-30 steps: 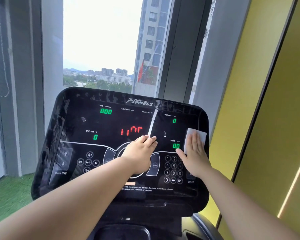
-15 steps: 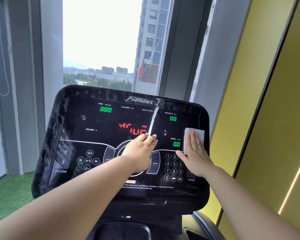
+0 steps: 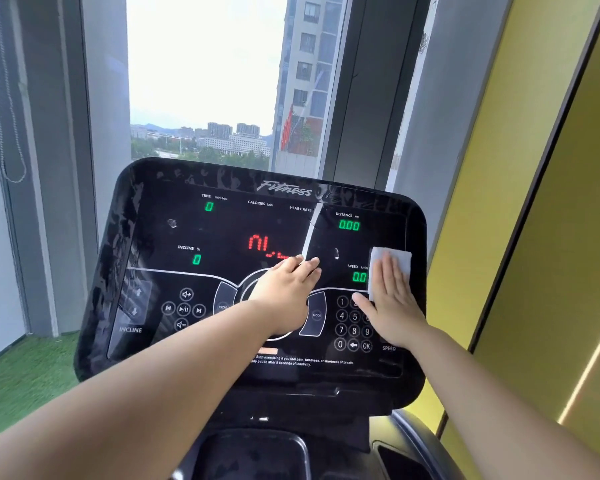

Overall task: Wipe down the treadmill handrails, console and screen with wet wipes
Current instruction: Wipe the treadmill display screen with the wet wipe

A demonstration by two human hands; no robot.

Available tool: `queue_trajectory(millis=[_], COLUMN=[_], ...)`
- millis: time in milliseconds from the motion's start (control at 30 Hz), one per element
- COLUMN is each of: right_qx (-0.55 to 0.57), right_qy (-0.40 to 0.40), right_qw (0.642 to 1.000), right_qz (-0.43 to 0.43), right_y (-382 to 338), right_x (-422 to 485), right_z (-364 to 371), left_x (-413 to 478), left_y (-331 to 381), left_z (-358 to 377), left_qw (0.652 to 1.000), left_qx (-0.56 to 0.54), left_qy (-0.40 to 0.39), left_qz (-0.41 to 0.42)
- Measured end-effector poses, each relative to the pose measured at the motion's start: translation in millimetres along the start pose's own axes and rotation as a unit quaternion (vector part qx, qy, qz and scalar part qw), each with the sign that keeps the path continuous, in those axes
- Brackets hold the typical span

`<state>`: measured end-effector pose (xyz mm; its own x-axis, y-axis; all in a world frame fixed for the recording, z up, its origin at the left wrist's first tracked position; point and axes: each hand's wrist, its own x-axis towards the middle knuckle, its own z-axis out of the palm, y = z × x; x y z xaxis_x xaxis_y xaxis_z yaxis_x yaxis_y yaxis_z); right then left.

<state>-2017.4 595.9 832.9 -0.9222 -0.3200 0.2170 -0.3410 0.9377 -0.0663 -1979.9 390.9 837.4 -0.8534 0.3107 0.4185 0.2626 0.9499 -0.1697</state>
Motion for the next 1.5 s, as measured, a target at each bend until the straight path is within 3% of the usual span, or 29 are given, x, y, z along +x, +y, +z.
queue_trajectory(millis=[200,433,533,700,800,967,1167,1400,1500], right_qx=[0.043,-0.010,-0.015,0.037,0.028,-0.026,0.036,-0.047,-0.041], right_qy=[0.026,-0.032,-0.016,0.019,0.007,-0.006,0.047,0.006,0.009], right_qw=[0.999,0.999,1.000,0.999,1.000,0.997,0.998,0.995,0.996], right_qz=[0.015,-0.025,-0.021,0.015,-0.011,-0.075,0.007,-0.091,-0.075], right_y=[-5,5,5,-9,-16,-4,-36,-28,-26], right_x=[26,-4,11,32,20,10,34,20,30], right_z=[-28,2,-17,-36,-19,-10,-17,-1,-22], left_x=[-1,-2,-2,3,4,1,-2,-2,-3], left_y=[0,1,2,-3,-5,-15,-25,-28,-29], left_z=[-2,-4,-6,-12,-15,-15,-12,-9,-11], left_qw=[1.000,1.000,1.000,0.998,0.997,0.997,0.998,0.998,0.999], left_qx=[-0.003,0.002,0.000,-0.055,-0.078,-0.032,-0.012,0.012,0.009], left_qy=[-0.002,-0.004,-0.015,-0.015,0.004,0.023,-0.011,-0.004,-0.004], left_qz=[0.001,-0.001,-0.001,-0.009,-0.011,-0.061,-0.067,-0.058,-0.054])
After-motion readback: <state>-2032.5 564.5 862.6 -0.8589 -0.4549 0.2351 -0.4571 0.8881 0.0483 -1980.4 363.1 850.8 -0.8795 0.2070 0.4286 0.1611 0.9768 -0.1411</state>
